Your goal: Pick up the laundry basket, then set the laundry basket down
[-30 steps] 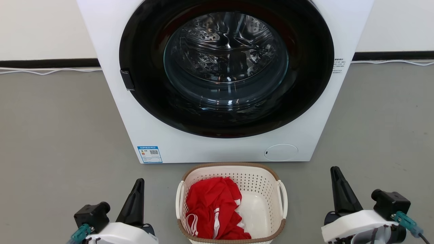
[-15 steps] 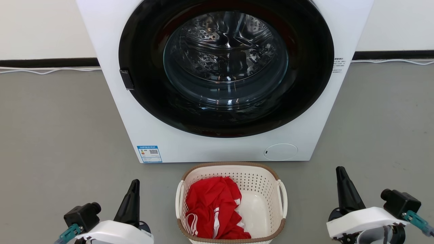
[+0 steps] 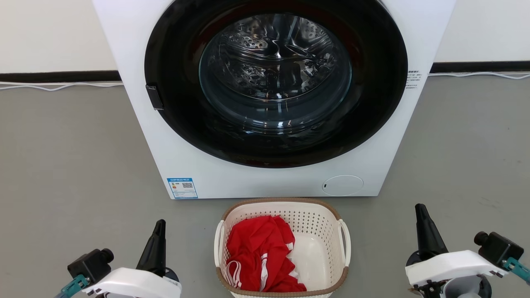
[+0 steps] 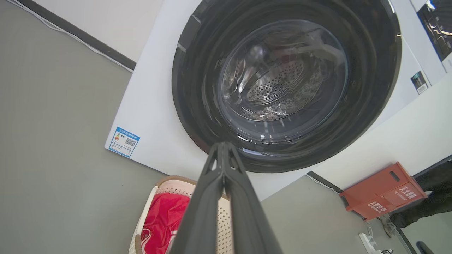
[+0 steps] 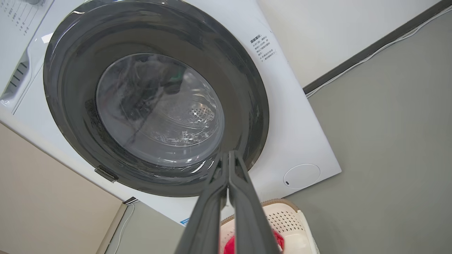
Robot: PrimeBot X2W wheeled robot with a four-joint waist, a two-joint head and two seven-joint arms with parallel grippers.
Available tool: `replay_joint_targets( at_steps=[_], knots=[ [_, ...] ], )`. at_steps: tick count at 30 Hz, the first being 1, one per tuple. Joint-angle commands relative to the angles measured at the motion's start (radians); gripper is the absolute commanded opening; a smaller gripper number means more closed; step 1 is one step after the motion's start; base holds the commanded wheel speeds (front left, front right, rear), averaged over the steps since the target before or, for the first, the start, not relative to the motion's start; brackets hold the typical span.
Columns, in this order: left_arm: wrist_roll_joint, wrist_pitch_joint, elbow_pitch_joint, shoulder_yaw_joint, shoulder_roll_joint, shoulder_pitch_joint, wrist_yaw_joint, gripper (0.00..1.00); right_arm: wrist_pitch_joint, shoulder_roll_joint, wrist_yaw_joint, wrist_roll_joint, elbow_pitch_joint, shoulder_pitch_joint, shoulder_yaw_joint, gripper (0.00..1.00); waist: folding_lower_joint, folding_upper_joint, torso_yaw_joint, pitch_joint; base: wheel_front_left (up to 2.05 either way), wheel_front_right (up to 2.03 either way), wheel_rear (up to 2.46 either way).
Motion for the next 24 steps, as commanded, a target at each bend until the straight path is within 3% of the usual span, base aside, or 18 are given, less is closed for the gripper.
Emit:
replay_joint_targets(
  at_steps=[1,24],
  knots=[
    [-0.031,0.009,-0.03,0.019,0.007,-0.044,-0.004,0.0,0.011,-0.003,0.002,0.033,-0.032,-0.03,0.0,0.0,-0.0002,-0.0001,0.0,0.0,0.0,0.0,0.0],
    [-0.257,0.074,-0.033,0.052,0.007,-0.054,-0.006,0.0,0.076,-0.003,0.004,0.27,-0.047,-0.03,-0.021,0.0,-0.0002,-0.0001,-0.002,0.001,0.0,0.0,0.0]
  ],
)
